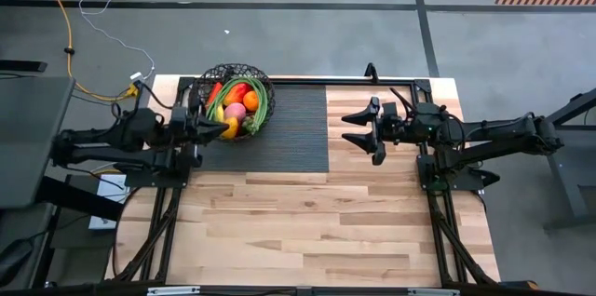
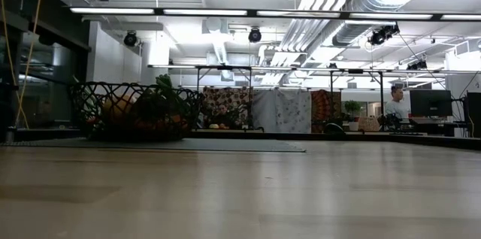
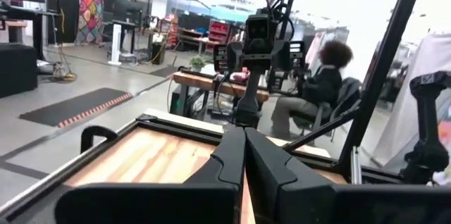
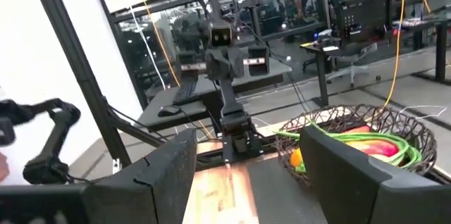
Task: Build produce basket
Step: Return to Home Position
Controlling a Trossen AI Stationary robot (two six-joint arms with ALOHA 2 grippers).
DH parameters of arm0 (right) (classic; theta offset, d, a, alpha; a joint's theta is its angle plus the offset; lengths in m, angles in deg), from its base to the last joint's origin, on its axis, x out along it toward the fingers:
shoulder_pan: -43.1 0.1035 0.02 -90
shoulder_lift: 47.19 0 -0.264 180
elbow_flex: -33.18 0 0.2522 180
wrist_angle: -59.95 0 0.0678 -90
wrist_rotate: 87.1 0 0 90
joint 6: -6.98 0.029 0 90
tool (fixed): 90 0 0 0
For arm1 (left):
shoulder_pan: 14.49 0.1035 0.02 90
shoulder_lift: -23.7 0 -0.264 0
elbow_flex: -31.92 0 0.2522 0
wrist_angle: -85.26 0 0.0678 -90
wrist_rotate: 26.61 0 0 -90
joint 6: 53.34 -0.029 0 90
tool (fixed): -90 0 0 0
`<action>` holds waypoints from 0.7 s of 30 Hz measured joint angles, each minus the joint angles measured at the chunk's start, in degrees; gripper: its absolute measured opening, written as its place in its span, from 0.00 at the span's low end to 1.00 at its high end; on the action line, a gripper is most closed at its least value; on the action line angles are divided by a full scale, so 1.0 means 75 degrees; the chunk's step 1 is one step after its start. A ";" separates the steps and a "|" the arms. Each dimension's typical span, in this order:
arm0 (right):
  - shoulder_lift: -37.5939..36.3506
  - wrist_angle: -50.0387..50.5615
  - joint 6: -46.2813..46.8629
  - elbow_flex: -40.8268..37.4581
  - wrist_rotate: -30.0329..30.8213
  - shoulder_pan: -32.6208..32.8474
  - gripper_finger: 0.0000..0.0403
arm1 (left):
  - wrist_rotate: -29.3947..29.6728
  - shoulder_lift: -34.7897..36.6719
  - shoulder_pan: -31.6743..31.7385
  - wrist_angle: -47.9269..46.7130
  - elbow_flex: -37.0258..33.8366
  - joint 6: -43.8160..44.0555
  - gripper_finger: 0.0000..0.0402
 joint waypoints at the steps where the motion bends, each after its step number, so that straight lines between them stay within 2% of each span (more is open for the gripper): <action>1: 0.0000 0.0000 0.0086 0.0000 0.0000 0.0000 0.60 | -0.0002 0.0192 0.0000 0.0090 -0.0225 0.0056 0.00; 6: 0.0000 0.0005 0.0491 0.0000 0.0000 0.0001 0.60 | -0.0004 0.0997 0.0000 0.0686 -0.1284 0.0491 0.00; 12: 0.0000 0.0164 0.0005 0.0000 0.0003 0.0002 0.60 | -0.0004 0.1581 -0.0003 0.1617 -0.2375 0.1064 0.00; 21: 0.0000 0.0353 0.0178 0.0000 0.0059 0.0000 0.60 | 0.0063 0.2223 -0.0003 0.2024 -0.3422 0.1371 0.00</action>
